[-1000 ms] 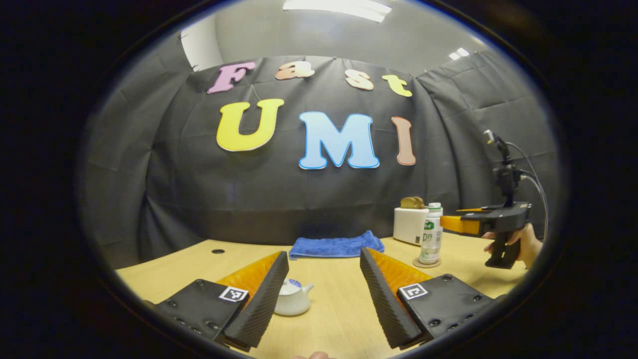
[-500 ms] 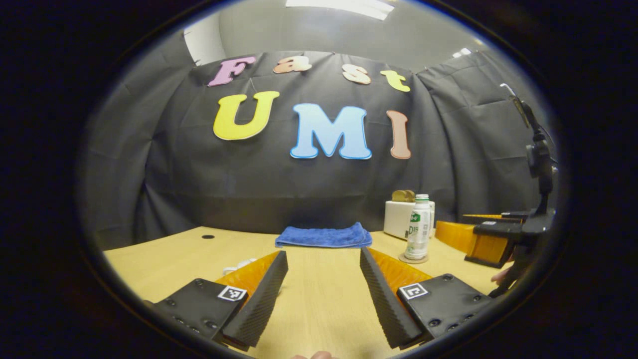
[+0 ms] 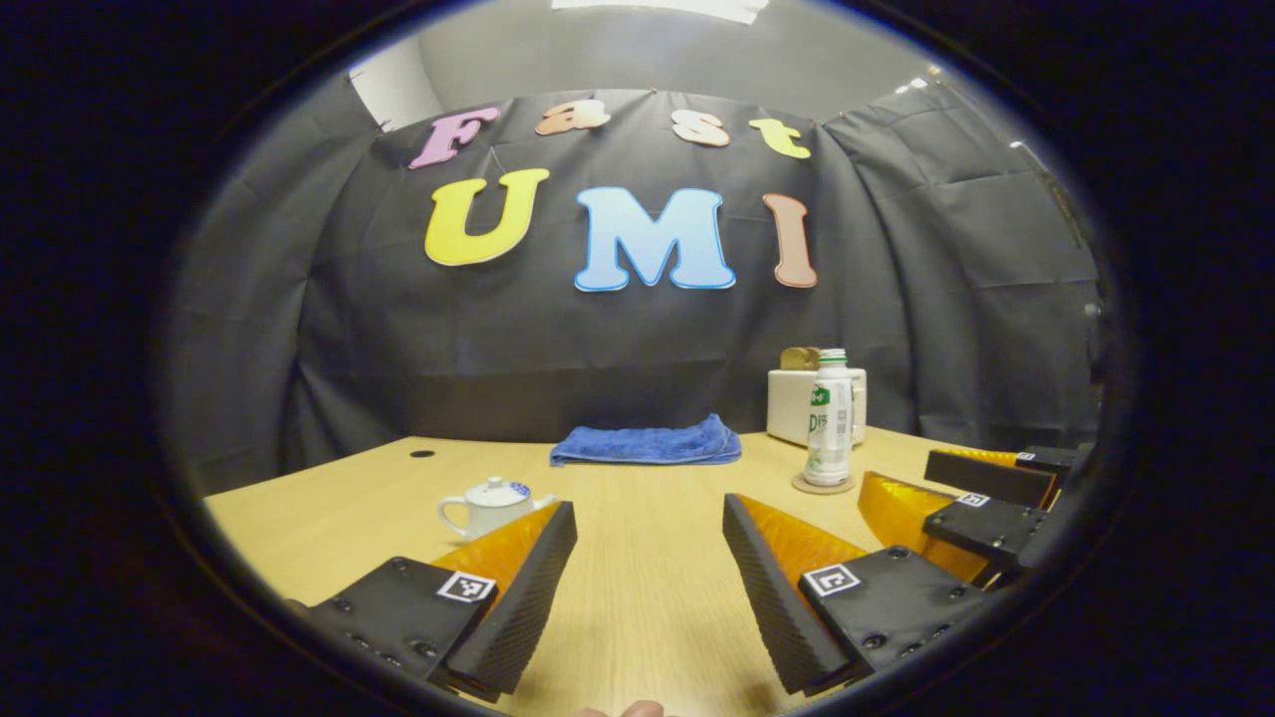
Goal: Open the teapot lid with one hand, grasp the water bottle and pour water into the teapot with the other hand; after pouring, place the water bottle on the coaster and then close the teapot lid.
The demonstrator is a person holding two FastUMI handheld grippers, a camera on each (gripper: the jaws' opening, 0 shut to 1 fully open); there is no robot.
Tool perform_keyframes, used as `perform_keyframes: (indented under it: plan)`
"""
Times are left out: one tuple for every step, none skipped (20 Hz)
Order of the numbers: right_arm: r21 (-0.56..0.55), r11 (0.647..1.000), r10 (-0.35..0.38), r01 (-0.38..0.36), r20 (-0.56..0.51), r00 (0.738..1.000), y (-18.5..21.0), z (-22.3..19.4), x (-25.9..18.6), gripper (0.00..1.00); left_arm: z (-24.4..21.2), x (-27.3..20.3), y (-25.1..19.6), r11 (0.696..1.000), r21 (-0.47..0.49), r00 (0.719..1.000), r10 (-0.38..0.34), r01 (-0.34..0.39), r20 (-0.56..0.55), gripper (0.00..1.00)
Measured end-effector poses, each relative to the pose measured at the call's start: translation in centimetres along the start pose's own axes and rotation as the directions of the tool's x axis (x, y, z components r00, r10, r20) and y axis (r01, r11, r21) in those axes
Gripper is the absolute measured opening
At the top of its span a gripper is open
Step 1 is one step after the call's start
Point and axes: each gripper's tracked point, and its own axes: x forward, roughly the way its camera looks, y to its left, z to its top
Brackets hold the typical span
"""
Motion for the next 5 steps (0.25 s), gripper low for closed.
perform_keyframes:
  plan:
    - [-0.001, 1.000, 0.002, -0.002, 0.006, 1.000, 0.1, 0.0, -0.3, 0.83, -0.2, -0.1, 0.0, 1.000, 0.003, 1.000, 0.006, -0.006, -0.003, 1.00]
    - [-0.013, 1.000, -0.001, 0.001, 0.000, 1.000, 0.3, -0.2, -0.1, 0.84, -0.1, -0.2, 0.0, 1.000, 0.002, 1.000, 0.009, -0.009, -0.001, 1.00]
    - [-0.025, 1.000, -0.008, 0.009, 0.006, 1.000, 0.3, -0.2, 0.2, 0.83, -0.2, -0.3, 0.2, 1.000, 0.002, 1.000, 0.023, -0.023, -0.001, 1.00]
    - [-0.026, 0.999, 0.019, -0.019, 0.000, 1.000, 1.1, -0.2, 0.1, 0.83, -0.2, -0.4, 0.5, 0.999, 0.004, 0.999, 0.041, -0.041, -0.003, 1.00]
    - [-0.024, 0.999, 0.032, -0.031, 0.005, 0.999, 1.3, -0.2, 0.0, 0.84, -0.3, -0.5, 0.6, 0.999, 0.006, 0.999, 0.048, -0.048, -0.003, 1.00]
